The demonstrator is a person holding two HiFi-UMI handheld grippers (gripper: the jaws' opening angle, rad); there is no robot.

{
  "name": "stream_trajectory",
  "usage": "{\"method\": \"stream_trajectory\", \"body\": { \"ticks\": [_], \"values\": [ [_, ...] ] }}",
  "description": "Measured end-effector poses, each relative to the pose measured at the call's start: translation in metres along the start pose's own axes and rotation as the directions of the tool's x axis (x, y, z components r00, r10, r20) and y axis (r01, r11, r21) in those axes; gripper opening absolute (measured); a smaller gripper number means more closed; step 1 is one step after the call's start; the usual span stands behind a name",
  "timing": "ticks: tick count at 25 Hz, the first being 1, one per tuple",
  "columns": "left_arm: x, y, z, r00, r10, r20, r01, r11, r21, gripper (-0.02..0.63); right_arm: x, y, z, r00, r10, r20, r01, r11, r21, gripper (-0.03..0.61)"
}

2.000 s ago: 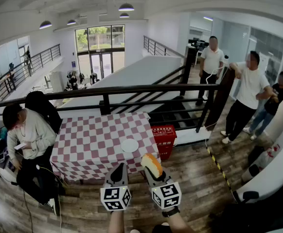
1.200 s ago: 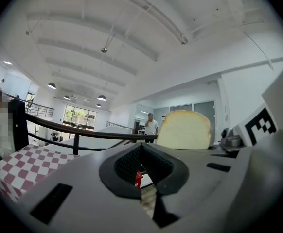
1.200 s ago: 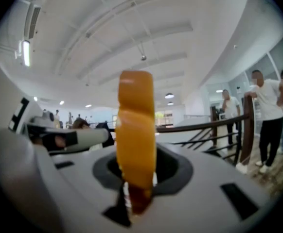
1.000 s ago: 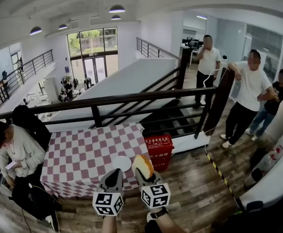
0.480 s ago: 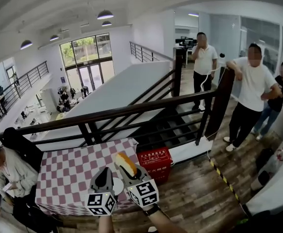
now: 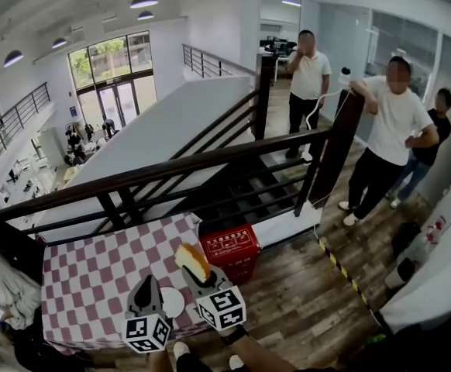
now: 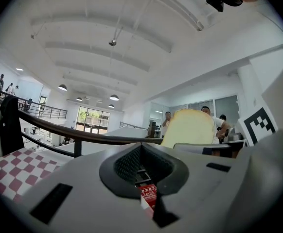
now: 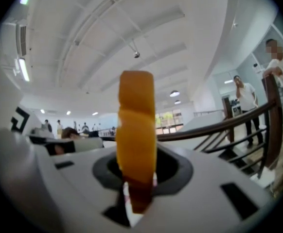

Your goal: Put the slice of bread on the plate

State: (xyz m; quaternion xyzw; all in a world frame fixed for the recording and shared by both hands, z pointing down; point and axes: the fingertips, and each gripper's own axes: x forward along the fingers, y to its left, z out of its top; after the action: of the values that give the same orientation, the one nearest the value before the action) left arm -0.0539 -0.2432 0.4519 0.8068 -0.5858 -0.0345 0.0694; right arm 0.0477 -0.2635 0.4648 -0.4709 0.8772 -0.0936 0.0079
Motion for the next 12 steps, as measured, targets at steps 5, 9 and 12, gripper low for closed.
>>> {"method": "stream_trajectory", "body": {
  "ticks": [5,9,12],
  "values": [
    [0.034,0.025,0.002,0.999,-0.051,-0.004,0.051,0.998,-0.028,0.018,0.032,0.004,0.001,1.000,-0.022,-0.014,0.022,1.000,-0.020,0.098],
    [0.049,0.047,0.000,0.997,-0.070,-0.039,0.069,0.997,-0.018,0.018,0.060,0.014,-0.001,0.999,-0.032,-0.040,0.031,0.999,-0.016,0.098],
    [0.060,0.066,-0.001,0.996,-0.076,-0.052,0.074,0.997,-0.025,0.018,0.081,0.018,-0.007,0.996,-0.036,-0.080,0.035,0.999,-0.008,0.098]
  ]
}}
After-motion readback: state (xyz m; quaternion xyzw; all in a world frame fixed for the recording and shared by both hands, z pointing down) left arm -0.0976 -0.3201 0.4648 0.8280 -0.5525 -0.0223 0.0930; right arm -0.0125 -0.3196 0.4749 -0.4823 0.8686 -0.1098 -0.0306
